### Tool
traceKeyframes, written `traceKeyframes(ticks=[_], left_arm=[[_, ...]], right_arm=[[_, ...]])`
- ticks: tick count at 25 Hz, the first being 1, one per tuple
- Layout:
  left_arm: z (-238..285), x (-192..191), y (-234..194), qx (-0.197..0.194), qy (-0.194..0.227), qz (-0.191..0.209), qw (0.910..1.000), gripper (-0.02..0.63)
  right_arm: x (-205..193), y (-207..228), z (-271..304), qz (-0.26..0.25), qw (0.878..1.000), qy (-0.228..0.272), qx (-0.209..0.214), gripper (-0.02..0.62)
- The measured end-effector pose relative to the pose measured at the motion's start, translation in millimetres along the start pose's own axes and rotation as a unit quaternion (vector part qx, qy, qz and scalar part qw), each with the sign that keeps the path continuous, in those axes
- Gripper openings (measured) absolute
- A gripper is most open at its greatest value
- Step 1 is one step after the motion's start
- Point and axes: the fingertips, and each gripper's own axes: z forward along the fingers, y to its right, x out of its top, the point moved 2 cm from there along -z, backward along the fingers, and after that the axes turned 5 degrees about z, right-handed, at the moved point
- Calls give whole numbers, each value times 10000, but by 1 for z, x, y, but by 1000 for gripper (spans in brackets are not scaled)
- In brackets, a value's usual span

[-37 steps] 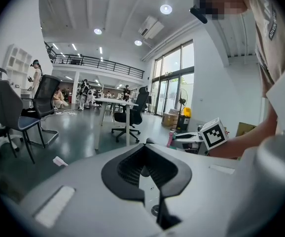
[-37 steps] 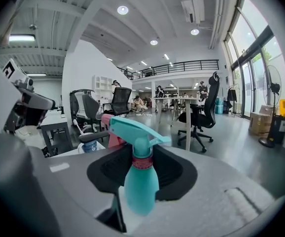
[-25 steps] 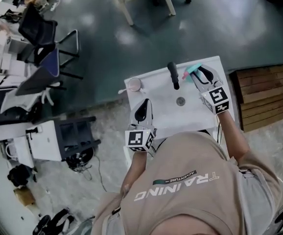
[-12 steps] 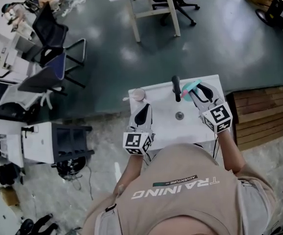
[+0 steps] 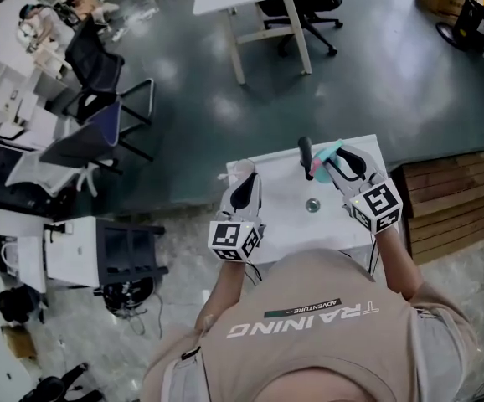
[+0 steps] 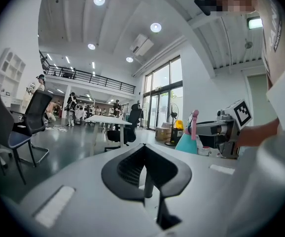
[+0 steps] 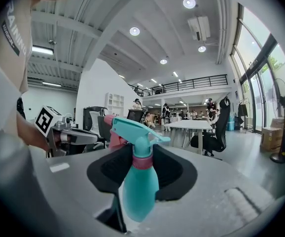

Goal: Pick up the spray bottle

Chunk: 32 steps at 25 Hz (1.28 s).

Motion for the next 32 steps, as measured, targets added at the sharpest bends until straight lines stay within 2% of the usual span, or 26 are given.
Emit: traceKeyframes(ticks=[9,21,32], left_arm=[[6,13,-1,-83,69,-27,9999,14],[1,6,6,-51,46,55,10000,14],[1,1,5,3,65,-66,10000,14]], right_arm=[[-2,1,-4,142,9999,40,-47,130],[-6,0,-10,26,9999,105,-73,129],[-6,2,-10,-109,9998,78,-149,129]])
